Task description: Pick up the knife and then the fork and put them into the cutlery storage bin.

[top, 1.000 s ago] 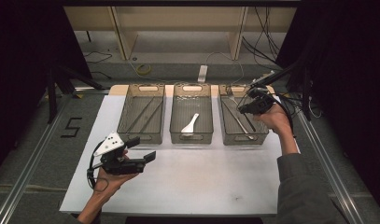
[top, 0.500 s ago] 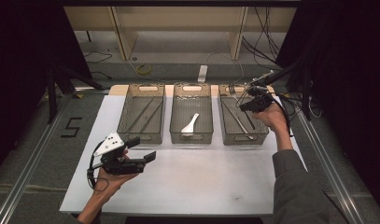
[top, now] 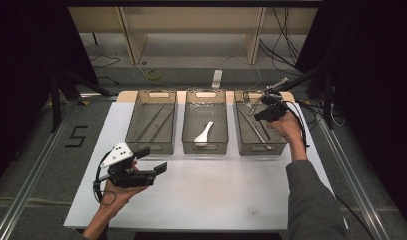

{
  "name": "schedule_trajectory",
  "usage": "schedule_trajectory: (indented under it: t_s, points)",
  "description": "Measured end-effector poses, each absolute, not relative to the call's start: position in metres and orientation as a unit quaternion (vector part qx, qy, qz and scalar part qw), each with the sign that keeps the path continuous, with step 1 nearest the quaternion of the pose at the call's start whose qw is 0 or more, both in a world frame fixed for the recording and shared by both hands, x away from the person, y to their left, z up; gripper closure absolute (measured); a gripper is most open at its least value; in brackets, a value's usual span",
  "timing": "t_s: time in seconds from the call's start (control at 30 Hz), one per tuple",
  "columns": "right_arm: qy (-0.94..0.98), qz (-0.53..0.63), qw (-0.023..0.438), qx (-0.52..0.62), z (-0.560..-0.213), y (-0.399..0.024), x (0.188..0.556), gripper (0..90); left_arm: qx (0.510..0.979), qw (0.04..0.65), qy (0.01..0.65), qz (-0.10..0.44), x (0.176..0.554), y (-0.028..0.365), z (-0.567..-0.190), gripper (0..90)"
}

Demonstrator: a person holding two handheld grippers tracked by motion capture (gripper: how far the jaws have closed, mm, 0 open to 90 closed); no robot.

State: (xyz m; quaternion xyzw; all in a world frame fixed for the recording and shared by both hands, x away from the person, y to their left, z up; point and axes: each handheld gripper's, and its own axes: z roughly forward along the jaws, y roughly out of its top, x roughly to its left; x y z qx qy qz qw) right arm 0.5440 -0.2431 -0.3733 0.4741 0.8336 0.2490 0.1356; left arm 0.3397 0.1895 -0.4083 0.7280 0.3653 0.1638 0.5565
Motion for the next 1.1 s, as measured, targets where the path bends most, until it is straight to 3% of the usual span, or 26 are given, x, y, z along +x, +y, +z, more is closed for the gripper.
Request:
schedule_trajectory:
  t_s: [1.1]
  points:
    - [0.826, 0.208, 0.139, 0.505, -0.399, -0.250, 0.550, 84.5, 0.726, 0.557, 0.367, 0.164, 0.340, 0.190, -0.408, 15.6]
